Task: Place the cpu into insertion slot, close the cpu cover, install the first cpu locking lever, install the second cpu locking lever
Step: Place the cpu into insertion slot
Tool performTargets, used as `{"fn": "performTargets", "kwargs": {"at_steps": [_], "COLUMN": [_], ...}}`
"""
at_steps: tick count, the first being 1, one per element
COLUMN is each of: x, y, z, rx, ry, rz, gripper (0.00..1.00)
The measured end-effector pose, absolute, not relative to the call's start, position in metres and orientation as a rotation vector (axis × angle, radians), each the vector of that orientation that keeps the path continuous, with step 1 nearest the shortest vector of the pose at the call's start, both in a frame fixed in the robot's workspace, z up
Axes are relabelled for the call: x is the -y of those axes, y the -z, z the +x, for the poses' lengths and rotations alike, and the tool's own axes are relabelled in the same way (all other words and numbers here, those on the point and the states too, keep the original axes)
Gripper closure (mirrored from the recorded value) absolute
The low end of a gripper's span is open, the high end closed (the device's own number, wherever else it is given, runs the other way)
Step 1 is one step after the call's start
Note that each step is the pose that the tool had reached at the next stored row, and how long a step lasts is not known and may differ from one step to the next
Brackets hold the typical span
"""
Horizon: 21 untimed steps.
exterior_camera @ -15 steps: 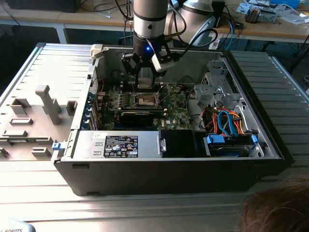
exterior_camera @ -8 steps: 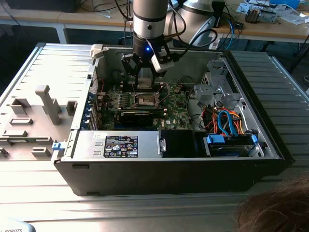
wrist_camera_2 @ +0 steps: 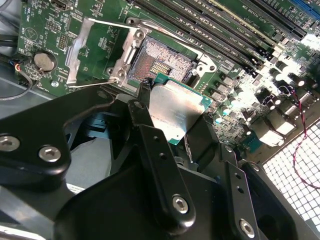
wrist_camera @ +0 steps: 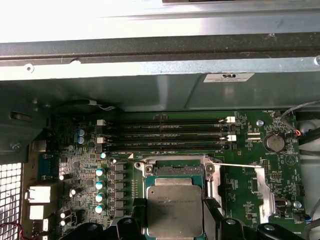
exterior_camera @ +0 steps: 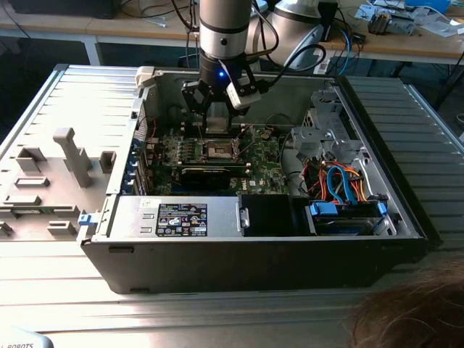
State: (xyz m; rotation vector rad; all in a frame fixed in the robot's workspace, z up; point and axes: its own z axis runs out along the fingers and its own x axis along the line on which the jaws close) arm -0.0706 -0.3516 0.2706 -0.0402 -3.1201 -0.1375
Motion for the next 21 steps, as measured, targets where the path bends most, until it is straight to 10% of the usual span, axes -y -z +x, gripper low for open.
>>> {"fn": "performTargets", "kwargs": {"at_steps": [21], "x": [0.3516], "y": [-0.2667], "z": [-0.0720], "rx": [3.120], "ry": [0.137], "rz": [-0.040], "gripper": [0.46]}}
